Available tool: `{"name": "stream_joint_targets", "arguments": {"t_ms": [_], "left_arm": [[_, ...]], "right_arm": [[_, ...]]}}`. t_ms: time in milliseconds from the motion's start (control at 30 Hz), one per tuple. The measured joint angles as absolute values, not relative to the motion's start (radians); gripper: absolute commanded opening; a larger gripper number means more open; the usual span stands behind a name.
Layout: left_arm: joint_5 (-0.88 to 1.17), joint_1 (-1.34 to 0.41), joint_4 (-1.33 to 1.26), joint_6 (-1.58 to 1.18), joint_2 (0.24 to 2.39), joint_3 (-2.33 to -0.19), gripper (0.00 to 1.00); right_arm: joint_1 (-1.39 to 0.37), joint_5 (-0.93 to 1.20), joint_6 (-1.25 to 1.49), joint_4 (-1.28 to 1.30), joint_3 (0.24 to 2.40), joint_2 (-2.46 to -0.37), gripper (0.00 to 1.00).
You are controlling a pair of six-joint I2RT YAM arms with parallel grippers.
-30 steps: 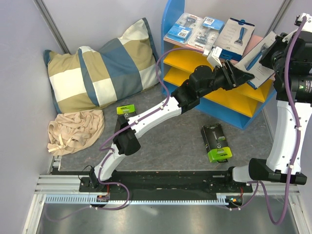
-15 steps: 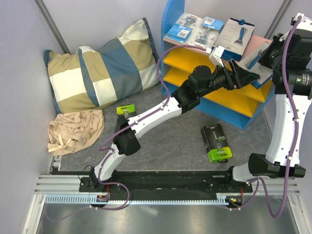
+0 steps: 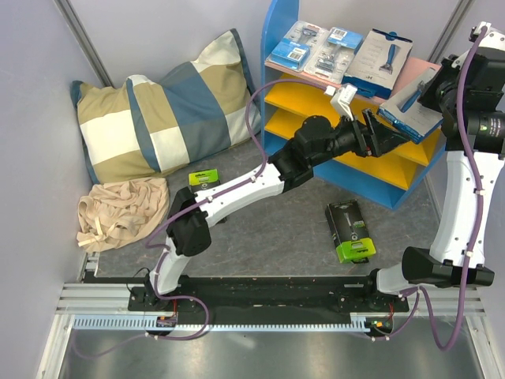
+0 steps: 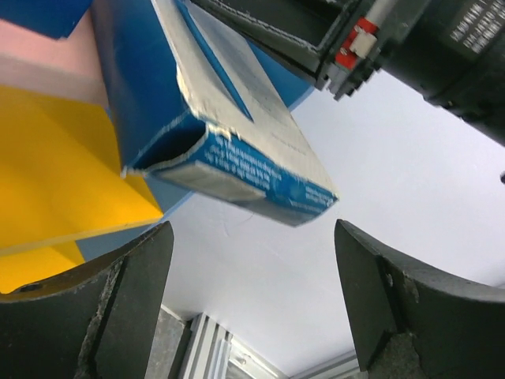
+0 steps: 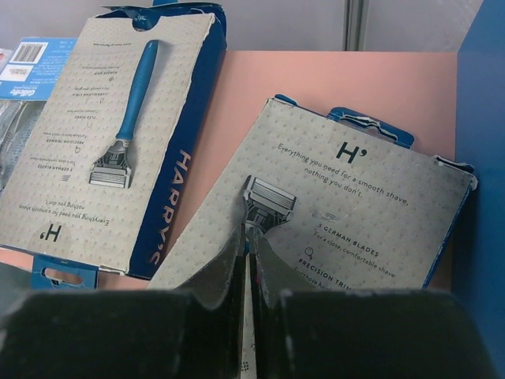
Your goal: Place and organize the shaving razors onto the shelf
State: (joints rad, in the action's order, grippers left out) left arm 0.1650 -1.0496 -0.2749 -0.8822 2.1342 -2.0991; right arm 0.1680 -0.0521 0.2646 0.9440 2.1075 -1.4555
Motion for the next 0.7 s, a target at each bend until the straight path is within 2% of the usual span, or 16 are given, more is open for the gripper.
{"name": "stream_joint_targets", "arguments": {"t_ms": [67,100,167,200,267,300,400,700], "left_arm": [[0.170,-1.050,-0.323,-0.870,2.098,-2.027,0.81],[0.172,-1.050,-0.341,-0.865,2.086,-2.005,0.68],[0.179,-1.050,-0.370,-0.854,2.074,-1.982,0.52],[0.184,-1.050,-0.381,-0.844,2.070,-1.975,0.35],[0.186,-1.050,-0.395,-0.840,2.069,-1.973,0.25],[0.187,-1.051,-0.400,-0.832,2.069,-1.973,0.17],[0.188,-1.052,-0.393,-0.826,2.069,-1.980,0.10],[0.192,-1.052,-0.366,-0.825,2.094,-2.117,0.05]], "right_arm": [[0.168,-0.048,0.263,0.944,2.103,-1.456,0.11],[0.168,-0.047,0.262,0.945,2.101,-1.456,0.11],[0.168,-0.046,0.261,0.945,2.098,-1.457,0.10],[0.168,-0.045,0.261,0.944,2.098,-1.457,0.10],[0.168,-0.041,0.261,0.944,2.098,-1.457,0.11],[0.168,-0.041,0.261,0.944,2.098,-1.457,0.10],[0.168,-0.035,0.260,0.944,2.098,-1.457,0.11],[0.169,-0.015,0.259,0.944,2.098,-1.457,0.10]]}}
